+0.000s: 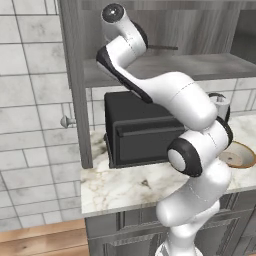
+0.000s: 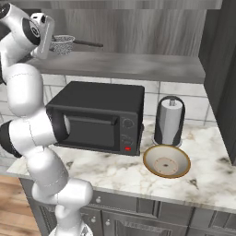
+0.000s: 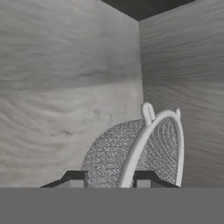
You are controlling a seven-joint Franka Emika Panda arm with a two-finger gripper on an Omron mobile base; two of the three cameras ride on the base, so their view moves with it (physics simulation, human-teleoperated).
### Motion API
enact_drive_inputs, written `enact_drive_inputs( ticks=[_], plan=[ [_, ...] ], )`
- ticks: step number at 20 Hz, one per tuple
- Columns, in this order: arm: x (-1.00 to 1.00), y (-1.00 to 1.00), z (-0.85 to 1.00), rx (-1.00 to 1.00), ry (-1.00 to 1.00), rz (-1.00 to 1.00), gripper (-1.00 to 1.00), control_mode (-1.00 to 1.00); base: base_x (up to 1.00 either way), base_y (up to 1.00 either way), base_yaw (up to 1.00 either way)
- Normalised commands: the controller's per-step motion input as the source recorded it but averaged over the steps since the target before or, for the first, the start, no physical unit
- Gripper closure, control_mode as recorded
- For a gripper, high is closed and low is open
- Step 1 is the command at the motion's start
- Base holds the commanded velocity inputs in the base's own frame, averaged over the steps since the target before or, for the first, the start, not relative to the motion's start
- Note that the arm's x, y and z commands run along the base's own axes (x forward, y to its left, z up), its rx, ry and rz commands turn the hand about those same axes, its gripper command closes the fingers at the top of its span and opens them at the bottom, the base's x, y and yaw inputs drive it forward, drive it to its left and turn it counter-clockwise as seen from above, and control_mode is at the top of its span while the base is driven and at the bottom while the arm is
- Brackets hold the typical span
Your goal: Open the cabinet and setup a tea strainer by placing it in the bowl upright.
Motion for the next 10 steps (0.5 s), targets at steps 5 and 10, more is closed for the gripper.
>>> enact_drive_inputs(
  ticks=[5,10],
  plan=[
    [-0.96,-0.53,-0.10,-0.15,-0.11,0.00,1.00,-1.00,0.00,0.00,0.00],
    [-0.88,-0.49,-0.02,-0.16,-0.03,-0.01,1.00,-1.00,0.00,0.00,0.00]
  ],
)
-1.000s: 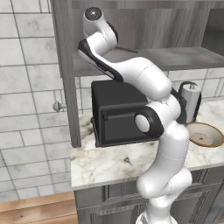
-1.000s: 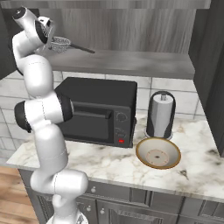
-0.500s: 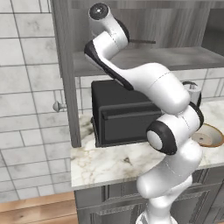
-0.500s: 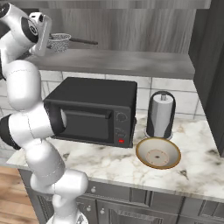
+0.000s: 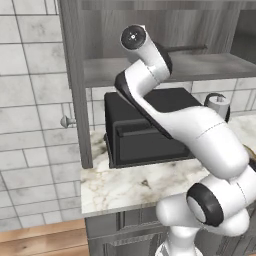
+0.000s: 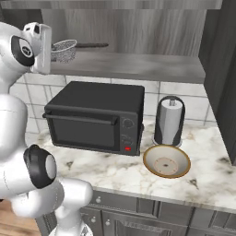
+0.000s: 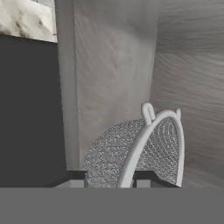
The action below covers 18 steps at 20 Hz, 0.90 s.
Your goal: Open the cabinet and setup a tea strainer by placing it in the bowl upright.
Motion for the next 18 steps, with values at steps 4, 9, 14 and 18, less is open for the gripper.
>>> enact_drive_inputs(
  ticks=[4,9,14,18],
  plan=[
    [-1.00,-0.69,0.06,-0.04,0.02,-0.17,1.00,-1.00,0.00,0.00,0.00],
    [-1.00,-0.65,0.10,0.15,0.22,-0.38,1.00,-1.00,0.00,0.00,0.00],
    [-0.98,-0.66,-0.01,0.17,0.25,-0.46,1.00,-1.00,0.00,0.00,0.00],
    [-0.90,-0.93,-0.17,0.09,0.08,-0.41,1.00,-1.00,0.00,0.00,0.00]
  ],
)
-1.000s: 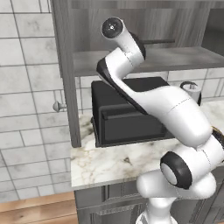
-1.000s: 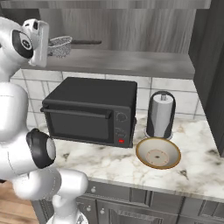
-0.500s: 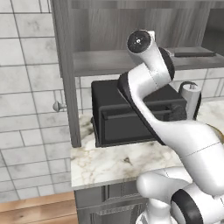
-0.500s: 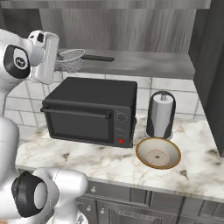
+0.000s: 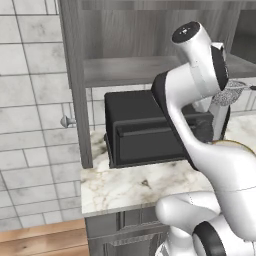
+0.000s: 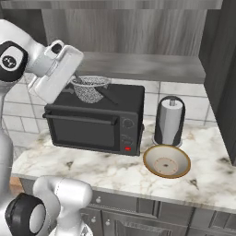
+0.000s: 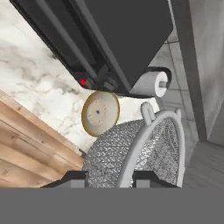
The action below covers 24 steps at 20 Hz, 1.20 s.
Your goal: Open the cabinet and setup a tea strainer by placing it in the bowl upright.
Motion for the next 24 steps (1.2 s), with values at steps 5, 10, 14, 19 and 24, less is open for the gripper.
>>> enact_drive_inputs(
  ticks=[5,10,14,19,24],
  plan=[
    [-0.55,-0.96,-0.18,0.02,0.00,-0.31,1.00,-1.00,0.00,0.00,0.00],
    [0.18,-0.82,-0.88,0.00,-0.01,-0.12,1.00,-1.00,0.00,0.00,0.00],
    [0.46,-0.61,-0.85,0.00,-0.01,-0.02,1.00,-1.00,0.00,0.00,0.00],
    [0.34,-0.51,-0.51,0.10,-0.02,0.05,1.00,-1.00,0.00,0.00,0.00],
    [0.26,-0.34,-0.64,0.10,-0.07,0.06,1.00,-1.00,0.00,0.00,0.00]
  ],
)
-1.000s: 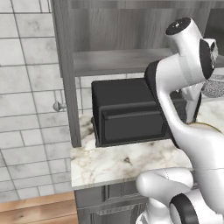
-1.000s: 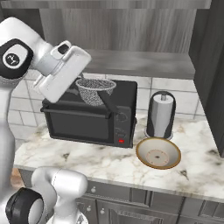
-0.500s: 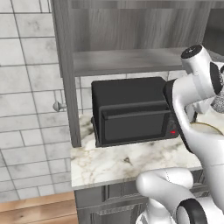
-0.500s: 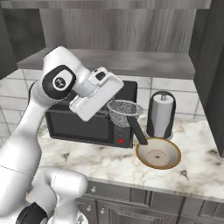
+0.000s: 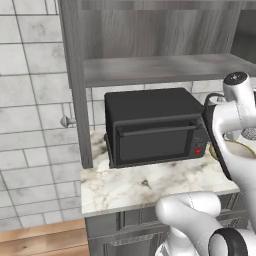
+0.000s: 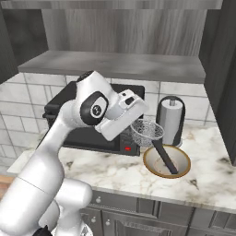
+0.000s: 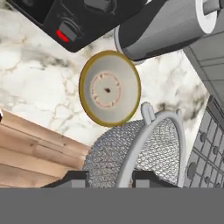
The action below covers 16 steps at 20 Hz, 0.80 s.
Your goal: Open the cabinet and setup a tea strainer by placing it in the bowl upright.
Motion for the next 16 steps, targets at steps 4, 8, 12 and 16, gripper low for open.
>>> enact_drive_inputs(
  ticks=[4,8,12,16],
  plan=[
    [0.36,-0.41,-0.78,0.00,-0.07,0.08,1.00,-1.00,0.00,0.00,0.00],
    [0.43,-0.52,-0.66,0.00,-0.04,0.12,1.00,-1.00,0.00,0.00,0.00],
    [0.39,-0.52,-0.59,0.00,-0.01,0.14,1.00,-1.00,0.00,0.00,0.00],
    [0.19,-0.27,-0.52,0.00,-0.01,0.11,1.00,-1.00,0.00,0.00,0.00]
  ],
)
